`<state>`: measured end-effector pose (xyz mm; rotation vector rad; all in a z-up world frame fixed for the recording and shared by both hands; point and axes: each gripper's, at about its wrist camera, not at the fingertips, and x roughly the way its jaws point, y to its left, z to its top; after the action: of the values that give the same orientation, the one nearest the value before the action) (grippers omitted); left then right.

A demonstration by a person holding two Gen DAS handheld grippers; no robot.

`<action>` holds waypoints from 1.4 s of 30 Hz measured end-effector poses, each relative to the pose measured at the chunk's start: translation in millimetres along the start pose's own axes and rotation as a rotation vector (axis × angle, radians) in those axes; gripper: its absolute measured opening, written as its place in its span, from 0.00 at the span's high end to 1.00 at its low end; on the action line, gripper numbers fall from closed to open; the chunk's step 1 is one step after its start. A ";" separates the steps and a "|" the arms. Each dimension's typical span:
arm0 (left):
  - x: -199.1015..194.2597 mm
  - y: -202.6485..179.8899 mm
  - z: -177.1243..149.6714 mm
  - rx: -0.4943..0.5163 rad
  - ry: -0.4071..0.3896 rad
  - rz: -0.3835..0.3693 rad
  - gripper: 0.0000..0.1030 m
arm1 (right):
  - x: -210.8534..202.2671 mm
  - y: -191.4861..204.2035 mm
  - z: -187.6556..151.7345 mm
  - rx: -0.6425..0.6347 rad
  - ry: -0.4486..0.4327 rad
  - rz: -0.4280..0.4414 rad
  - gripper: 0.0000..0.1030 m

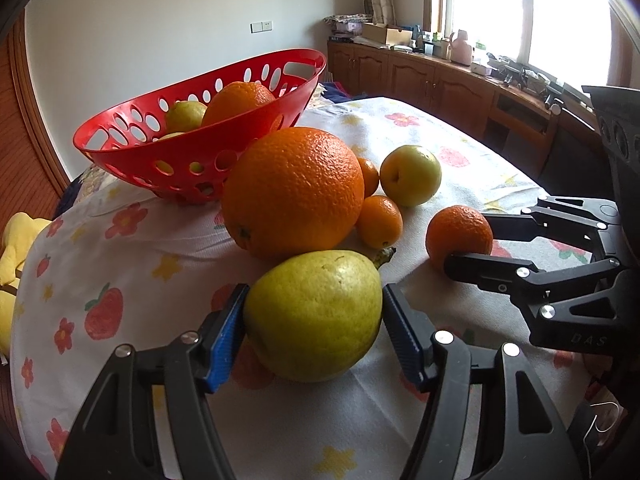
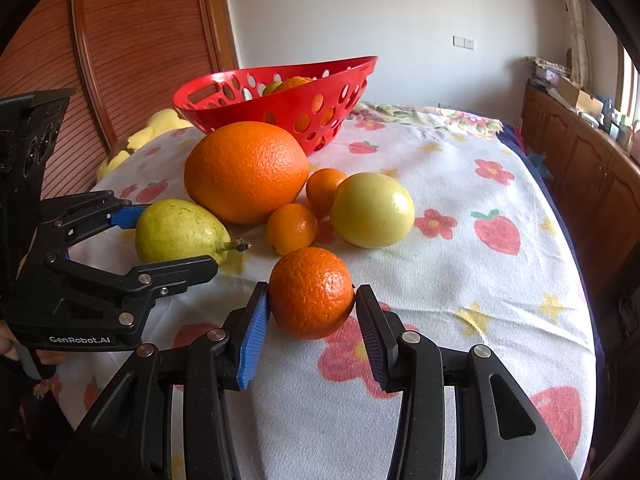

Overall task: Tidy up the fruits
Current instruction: 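Close left gripper on the yellow pear while right gripper grasps a tangerine, then carry the pear in left gripper while right gripper carries the tangerine over the basket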

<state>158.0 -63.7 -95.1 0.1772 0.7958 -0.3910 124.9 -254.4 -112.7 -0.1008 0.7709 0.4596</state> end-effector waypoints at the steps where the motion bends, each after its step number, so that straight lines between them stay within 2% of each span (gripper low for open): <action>1: -1.7 0.6 -1.4 -0.004 -0.002 -0.002 0.37 | 0.0 0.0 0.2 -0.001 0.000 0.000 0.58; 5: -8.3 0.5 -6.4 -0.016 0.004 0.006 0.37 | 0.2 -0.1 0.1 -0.001 0.001 0.000 0.58; 15: -33.5 9.3 -19.6 -0.066 -0.047 -0.022 0.37 | 0.9 0.1 -0.5 -0.004 0.000 0.001 0.58; 22: -55.0 19.5 -12.4 -0.087 -0.105 -0.009 0.37 | -3.2 -0.7 -0.8 0.005 -0.020 0.006 0.59; 25: -63.7 22.0 -7.4 -0.091 -0.134 0.024 0.37 | -6.9 -1.7 -0.3 0.007 -0.039 0.010 0.59; 29: -74.0 21.5 -0.7 -0.078 -0.159 0.020 0.37 | -11.9 -2.1 2.7 -0.004 -0.058 0.007 0.59; 34: -81.8 22.5 10.8 -0.068 -0.186 0.020 0.37 | -23.9 -6.2 14.1 -0.013 -0.086 -0.002 0.59; 42: -92.1 35.2 36.9 -0.064 -0.240 0.040 0.37 | -44.8 -5.1 58.1 -0.061 -0.160 0.008 0.59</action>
<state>138.3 -17.3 -2.7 0.0843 0.5662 -0.3411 136.8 -260.6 -40.4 -0.1165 0.6010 0.4933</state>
